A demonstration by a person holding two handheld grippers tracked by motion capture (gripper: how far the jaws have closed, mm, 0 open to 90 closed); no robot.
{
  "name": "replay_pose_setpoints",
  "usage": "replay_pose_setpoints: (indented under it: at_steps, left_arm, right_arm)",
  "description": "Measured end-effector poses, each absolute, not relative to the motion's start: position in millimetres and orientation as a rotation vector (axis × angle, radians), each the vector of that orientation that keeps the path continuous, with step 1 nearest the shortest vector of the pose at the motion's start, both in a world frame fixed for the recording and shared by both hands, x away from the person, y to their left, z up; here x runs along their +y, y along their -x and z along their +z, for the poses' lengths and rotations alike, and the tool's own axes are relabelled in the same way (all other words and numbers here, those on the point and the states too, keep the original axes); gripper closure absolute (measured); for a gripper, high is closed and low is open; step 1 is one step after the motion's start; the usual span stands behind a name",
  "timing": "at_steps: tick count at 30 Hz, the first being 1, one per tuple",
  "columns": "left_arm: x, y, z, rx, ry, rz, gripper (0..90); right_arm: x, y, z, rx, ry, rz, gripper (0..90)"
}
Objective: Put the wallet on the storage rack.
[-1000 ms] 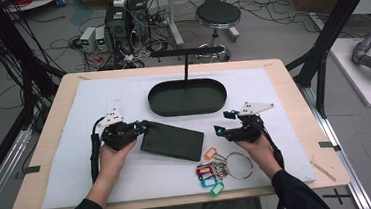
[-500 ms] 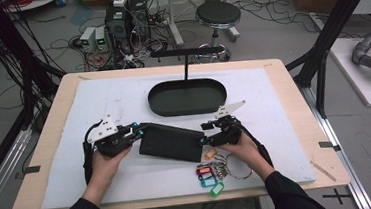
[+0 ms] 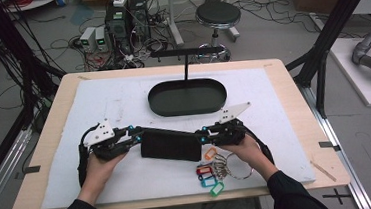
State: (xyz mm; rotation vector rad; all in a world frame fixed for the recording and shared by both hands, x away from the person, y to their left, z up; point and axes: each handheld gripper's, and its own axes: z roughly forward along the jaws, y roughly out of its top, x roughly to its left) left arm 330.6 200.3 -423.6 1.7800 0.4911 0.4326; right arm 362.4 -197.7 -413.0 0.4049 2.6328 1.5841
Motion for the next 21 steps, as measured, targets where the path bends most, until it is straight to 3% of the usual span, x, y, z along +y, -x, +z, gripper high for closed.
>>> replay_pose_setpoints:
  at_steps: [5, 10, 14, 21]
  left_arm:
    - [201.6, -334.8, -423.5, 0.550, -1.753, 0.425, 46.5]
    - [200.6, -340.2, -426.6, 0.529, -1.791, 0.327, 40.7]
    - [190.5, -343.8, -434.0, 0.496, -1.865, 0.250, 41.2]
    - [189.7, -345.8, -436.8, 0.455, -1.876, 0.193, 62.3]
  right_arm:
    - [-197.4, -355.2, -408.0, 2.606, -0.283, 1.574, 78.7]
    - [-195.4, -351.0, -402.9, 2.590, -0.223, 1.525, 78.6]
    - [-195.8, -351.3, -403.5, 2.602, -0.236, 1.527, 78.4]
    - [-199.1, -354.6, -404.6, 2.623, -0.276, 1.540, 76.0]
